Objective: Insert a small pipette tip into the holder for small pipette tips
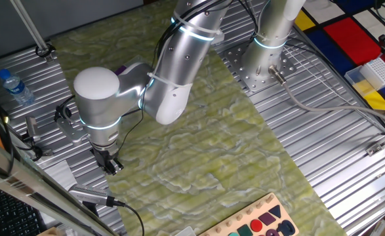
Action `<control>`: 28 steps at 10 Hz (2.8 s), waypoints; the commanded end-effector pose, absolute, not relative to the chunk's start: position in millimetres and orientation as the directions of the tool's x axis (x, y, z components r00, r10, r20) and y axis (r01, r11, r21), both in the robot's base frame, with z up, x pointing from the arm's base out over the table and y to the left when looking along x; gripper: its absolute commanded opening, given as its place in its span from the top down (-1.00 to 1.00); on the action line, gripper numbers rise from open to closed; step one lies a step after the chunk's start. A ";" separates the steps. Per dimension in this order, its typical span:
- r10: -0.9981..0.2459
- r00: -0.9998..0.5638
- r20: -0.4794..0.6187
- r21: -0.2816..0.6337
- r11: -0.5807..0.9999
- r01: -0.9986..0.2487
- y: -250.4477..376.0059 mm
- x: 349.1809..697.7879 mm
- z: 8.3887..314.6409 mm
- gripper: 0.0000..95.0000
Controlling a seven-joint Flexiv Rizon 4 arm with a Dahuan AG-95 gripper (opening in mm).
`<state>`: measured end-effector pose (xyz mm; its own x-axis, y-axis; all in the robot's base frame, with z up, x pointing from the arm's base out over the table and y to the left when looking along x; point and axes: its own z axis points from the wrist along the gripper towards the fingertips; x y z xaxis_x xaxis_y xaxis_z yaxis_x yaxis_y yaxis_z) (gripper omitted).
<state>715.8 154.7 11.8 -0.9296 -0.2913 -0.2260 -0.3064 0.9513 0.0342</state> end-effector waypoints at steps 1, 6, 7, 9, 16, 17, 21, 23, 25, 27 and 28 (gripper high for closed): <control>-0.291 -0.930 -0.223 0.037 0.951 -0.306 154.6 714.5 12.4 1.00; -0.290 -0.933 -0.215 0.039 0.952 -0.305 154.2 708.4 12.4 1.00; -0.290 -0.933 -0.214 0.040 0.951 -0.305 153.9 707.4 12.4 1.00; -0.291 -0.933 -0.213 0.041 0.951 -0.306 153.4 703.7 11.5 1.00; -0.278 -0.945 -0.173 0.056 0.955 -0.291 153.7 684.8 16.0 1.00; -0.283 -0.947 -0.156 0.059 0.954 -0.295 151.7 676.9 19.0 1.00; -0.323 -0.937 -0.135 0.031 0.944 -0.330 150.7 677.7 23.7 1.00; -0.339 -0.932 -0.131 0.027 0.938 -0.345 147.0 686.5 23.6 1.00; -0.326 -0.938 -0.116 0.034 0.943 -0.332 146.3 689.1 23.6 1.00; -0.308 -0.948 -0.083 0.048 0.949 -0.312 146.7 689.0 23.4 1.00; -0.291 -0.955 -0.062 0.052 0.954 -0.294 147.1 689.0 23.1 0.60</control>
<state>688.6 146.9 24.2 -0.9541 -0.2931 -0.0618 -0.2964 0.9536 0.0524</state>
